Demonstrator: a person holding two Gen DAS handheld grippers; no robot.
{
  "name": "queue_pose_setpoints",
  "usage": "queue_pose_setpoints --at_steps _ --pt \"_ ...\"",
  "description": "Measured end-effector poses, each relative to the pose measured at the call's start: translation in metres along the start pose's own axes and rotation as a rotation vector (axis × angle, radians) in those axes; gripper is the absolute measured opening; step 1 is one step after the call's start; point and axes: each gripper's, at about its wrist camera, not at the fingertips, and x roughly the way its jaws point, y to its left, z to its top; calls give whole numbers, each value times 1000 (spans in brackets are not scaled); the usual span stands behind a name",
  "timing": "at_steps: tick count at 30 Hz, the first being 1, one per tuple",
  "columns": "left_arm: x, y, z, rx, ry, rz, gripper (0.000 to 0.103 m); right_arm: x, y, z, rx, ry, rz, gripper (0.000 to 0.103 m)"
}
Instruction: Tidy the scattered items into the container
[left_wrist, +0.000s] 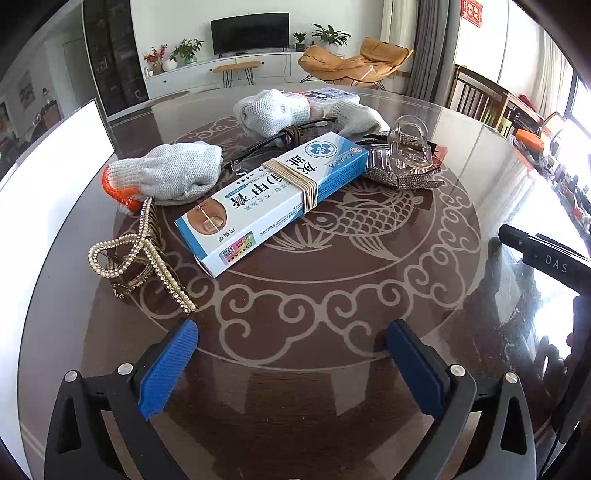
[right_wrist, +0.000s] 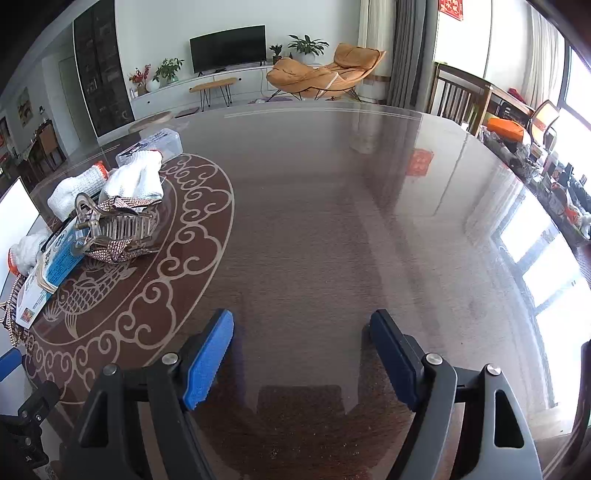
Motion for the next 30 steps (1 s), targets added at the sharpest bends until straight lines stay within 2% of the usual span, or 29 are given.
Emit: queue_pose_setpoints --at_steps 8,30 --pt "-2 4 -3 -14 -9 -17 103 0 0 -1 0 0 0 78" --pt "-3 1 -4 -3 -3 -2 103 1 0 -1 0 -1 0 78"
